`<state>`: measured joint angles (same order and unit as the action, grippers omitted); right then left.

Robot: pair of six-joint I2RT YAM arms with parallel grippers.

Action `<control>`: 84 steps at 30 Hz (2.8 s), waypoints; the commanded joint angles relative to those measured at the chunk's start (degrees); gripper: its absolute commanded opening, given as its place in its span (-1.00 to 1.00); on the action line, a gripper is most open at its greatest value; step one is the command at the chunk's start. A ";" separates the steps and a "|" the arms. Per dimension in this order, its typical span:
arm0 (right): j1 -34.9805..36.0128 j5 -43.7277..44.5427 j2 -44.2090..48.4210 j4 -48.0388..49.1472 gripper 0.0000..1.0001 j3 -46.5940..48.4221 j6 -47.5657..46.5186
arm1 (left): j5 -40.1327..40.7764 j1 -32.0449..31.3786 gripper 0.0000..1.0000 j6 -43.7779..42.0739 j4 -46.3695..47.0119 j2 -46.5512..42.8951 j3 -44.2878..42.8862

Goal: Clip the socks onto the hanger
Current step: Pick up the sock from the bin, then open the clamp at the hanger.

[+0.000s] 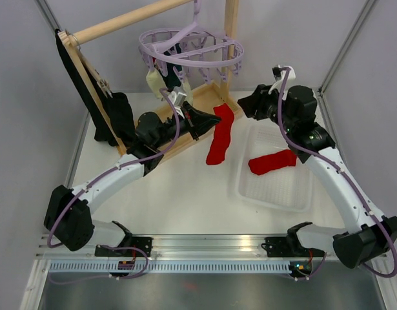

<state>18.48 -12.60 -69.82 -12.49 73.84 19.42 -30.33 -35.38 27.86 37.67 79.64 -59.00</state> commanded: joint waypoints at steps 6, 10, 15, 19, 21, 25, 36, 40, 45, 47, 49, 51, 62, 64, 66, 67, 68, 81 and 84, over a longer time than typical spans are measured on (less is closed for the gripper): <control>8.94 19.45 -3.74 9.31 -0.06 6.40 -7.64 | 8.35 -0.13 -0.95 -7.99 -9.11 -7.47 4.51; 10.61 22.00 -5.93 11.96 -0.06 8.50 -9.66 | 9.49 -0.13 -0.95 -9.31 -10.07 -9.58 6.79; 14.74 27.09 -8.66 14.60 -0.05 11.40 -14.49 | 10.64 -0.13 -0.95 -10.72 -10.42 -11.34 8.64; 18.16 34.64 -11.47 14.69 -0.04 14.65 -17.66 | 10.90 -0.13 -0.95 -10.98 -10.78 -12.13 9.17; 19.92 37.02 -12.61 13.46 -0.02 16.32 -18.45 | 10.90 -0.13 -0.95 -10.98 -10.78 -12.40 9.52; 22.30 42.56 -16.04 10.74 0.04 21.24 -21.61 | 10.90 -0.13 -0.95 -11.16 -10.51 -13.10 10.22; 24.67 52.68 -23.60 -1.39 0.20 33.38 -20.48 | 10.81 -0.13 -0.95 -10.98 -11.65 -14.42 10.57; 24.85 53.03 -24.31 -3.76 0.27 35.14 -20.21 | 10.81 -0.13 -0.95 -10.81 -11.74 -14.77 10.93; 25.03 53.03 -26.06 -5.70 0.34 37.60 -20.47 | 10.90 -0.13 -0.95 -10.81 -11.65 -15.30 11.10; 25.11 52.68 -26.42 -6.05 0.36 38.39 -20.65 | 10.90 -0.13 -0.95 -10.72 -11.57 -15.56 11.10; 25.20 52.68 -26.86 -6.40 0.38 39.18 -20.48 | 10.73 -0.13 -0.95 -10.72 -11.74 -15.56 11.02; 25.38 52.33 -26.95 -6.93 0.38 39.53 -20.21 | 10.81 -0.13 -0.95 -10.72 -11.92 -15.74 11.10; 25.55 54.26 -27.65 -6.41 0.37 40.24 -20.47 | 10.38 -0.13 -0.95 -10.37 -11.92 -16.00 10.93; 25.55 54.70 -27.82 -6.23 0.36 40.24 -20.65 | 10.46 -0.13 -0.95 -10.37 -12.18 -16.09 10.84; 25.55 54.61 -28.18 -5.70 0.37 40.06 -20.83 | 10.38 -0.13 -0.95 -10.45 -12.18 -16.09 10.84; 25.47 54.61 -28.35 -5.44 0.38 40.06 -21.00 | 10.38 -0.13 -0.95 -10.45 -12.27 -16.00 10.75; 25.47 54.53 -28.70 -5.35 0.37 40.15 -21.00 | 10.38 -0.13 -0.95 -10.54 -12.27 -16.00 10.75; 25.47 56.90 -30.55 -2.37 0.33 41.21 -23.90 | 10.46 -0.13 -0.95 -11.07 -12.36 -15.30 10.14; 25.47 57.51 -30.64 -1.75 0.31 41.21 -24.78 | 10.29 -0.13 -0.95 -11.07 -12.44 -15.21 10.05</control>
<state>43.66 42.54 -100.25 -16.75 112.36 -3.33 -19.73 -35.38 18.55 25.26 65.30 -48.34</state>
